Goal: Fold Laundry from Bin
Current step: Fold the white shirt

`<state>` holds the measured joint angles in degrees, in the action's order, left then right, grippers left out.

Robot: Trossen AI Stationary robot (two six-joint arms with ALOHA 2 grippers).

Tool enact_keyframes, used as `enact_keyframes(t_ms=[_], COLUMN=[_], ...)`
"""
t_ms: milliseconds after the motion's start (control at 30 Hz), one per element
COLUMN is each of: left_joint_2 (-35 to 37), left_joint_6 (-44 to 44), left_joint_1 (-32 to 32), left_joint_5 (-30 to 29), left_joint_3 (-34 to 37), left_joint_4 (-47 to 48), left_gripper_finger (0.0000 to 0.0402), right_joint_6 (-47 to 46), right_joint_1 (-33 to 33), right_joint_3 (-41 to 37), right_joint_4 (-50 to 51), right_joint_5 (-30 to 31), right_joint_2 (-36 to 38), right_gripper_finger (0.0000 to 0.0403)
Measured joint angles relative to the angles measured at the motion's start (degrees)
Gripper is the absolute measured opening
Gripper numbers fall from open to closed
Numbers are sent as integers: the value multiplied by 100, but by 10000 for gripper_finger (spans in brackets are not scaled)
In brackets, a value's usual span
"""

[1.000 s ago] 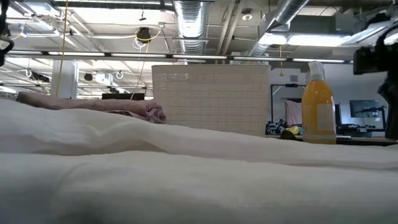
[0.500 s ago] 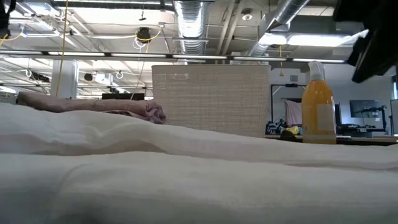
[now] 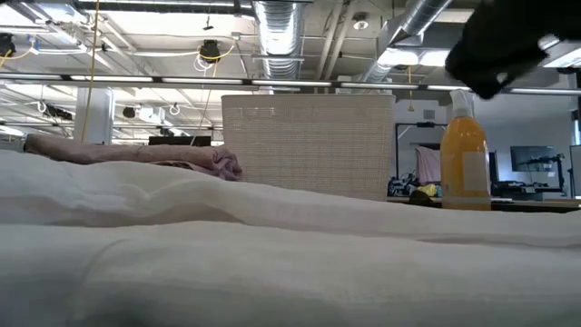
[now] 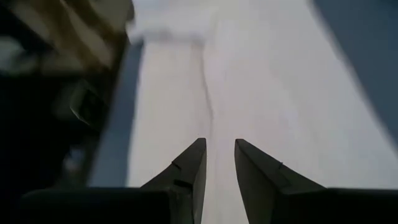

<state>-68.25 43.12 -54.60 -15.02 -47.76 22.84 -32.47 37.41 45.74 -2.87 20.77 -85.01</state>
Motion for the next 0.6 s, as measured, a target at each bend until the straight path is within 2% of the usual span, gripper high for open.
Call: enact_keyframes(t_ms=[100,233,467,600], left_joint_2=[-321,-597,-910,-1062], left_joint_6=[-415,-686,-691,-783], left_joint_1=[-5,58,369,599], left_joint_5=[-586,-1056,-1129,-1124], left_joint_3=[-104,-123,-123,-119], left_joint_4=[-8,-4,49,58], left_gripper_finger=[0,0,0,0], right_joint_6=[-7,-233,-844,-816], right_joint_1=[0,24,145,22], right_joint_3=[255,470,456,467], right_joint_4=[231,220,850,1483], right_joint_5=[-313,-776,-899,-676], right_joint_2=[-659,-1287,-1560,-1487], right_gripper_finger=[107,89,46,26])
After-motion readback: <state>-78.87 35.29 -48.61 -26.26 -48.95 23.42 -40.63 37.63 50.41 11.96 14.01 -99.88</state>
